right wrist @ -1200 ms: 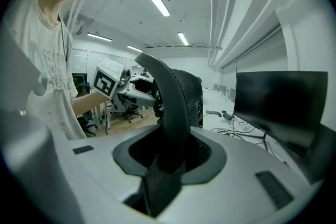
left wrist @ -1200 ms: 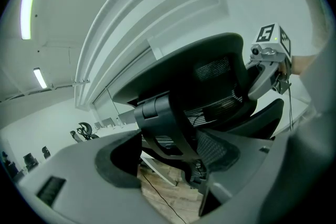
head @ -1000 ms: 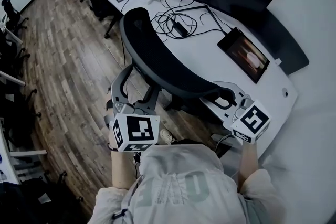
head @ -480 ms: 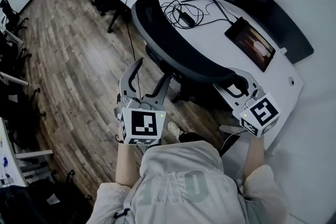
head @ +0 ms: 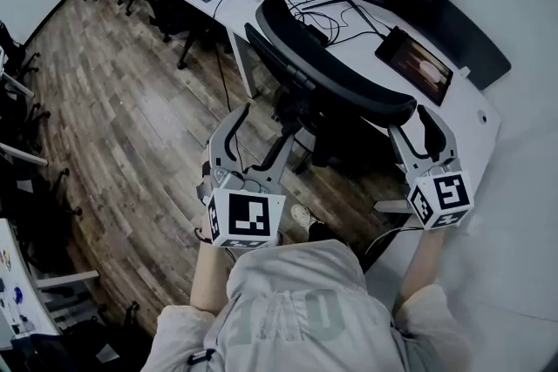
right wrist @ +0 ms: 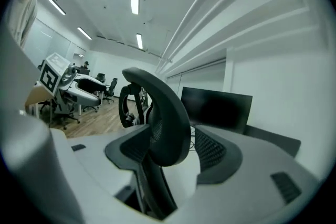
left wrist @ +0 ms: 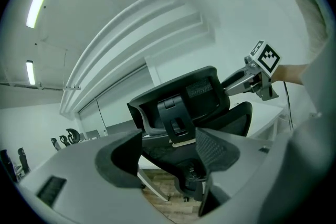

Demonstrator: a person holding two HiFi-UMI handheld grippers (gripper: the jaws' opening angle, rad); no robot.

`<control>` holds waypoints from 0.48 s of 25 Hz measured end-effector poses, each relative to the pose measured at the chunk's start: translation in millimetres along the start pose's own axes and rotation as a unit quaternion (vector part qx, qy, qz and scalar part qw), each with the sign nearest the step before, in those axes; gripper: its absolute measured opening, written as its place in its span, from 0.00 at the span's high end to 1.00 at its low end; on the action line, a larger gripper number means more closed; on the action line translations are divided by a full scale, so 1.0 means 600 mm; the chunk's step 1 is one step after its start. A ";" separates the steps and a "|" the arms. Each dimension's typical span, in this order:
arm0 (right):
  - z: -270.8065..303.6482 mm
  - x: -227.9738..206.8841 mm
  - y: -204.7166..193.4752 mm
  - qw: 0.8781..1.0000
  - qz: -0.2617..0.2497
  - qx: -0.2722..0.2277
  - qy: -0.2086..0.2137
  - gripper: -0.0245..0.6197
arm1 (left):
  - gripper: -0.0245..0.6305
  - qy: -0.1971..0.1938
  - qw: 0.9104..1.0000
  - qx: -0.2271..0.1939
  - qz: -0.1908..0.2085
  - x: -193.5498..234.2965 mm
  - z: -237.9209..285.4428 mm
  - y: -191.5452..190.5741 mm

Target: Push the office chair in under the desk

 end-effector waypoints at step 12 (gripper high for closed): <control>-0.048 0.186 0.127 0.985 0.028 -0.155 -0.065 0.77 | 0.73 0.033 0.996 -0.083 -0.004 0.036 -0.105 0.048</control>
Point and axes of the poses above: the fingertips, and each gripper's own axes: z forward along the fingers, x to its left, y out of its top, the point moved 3 cm from there along -z, backward along the fingers, and after that the axes turned 15 degrees about -x, right-handed, at the moved point
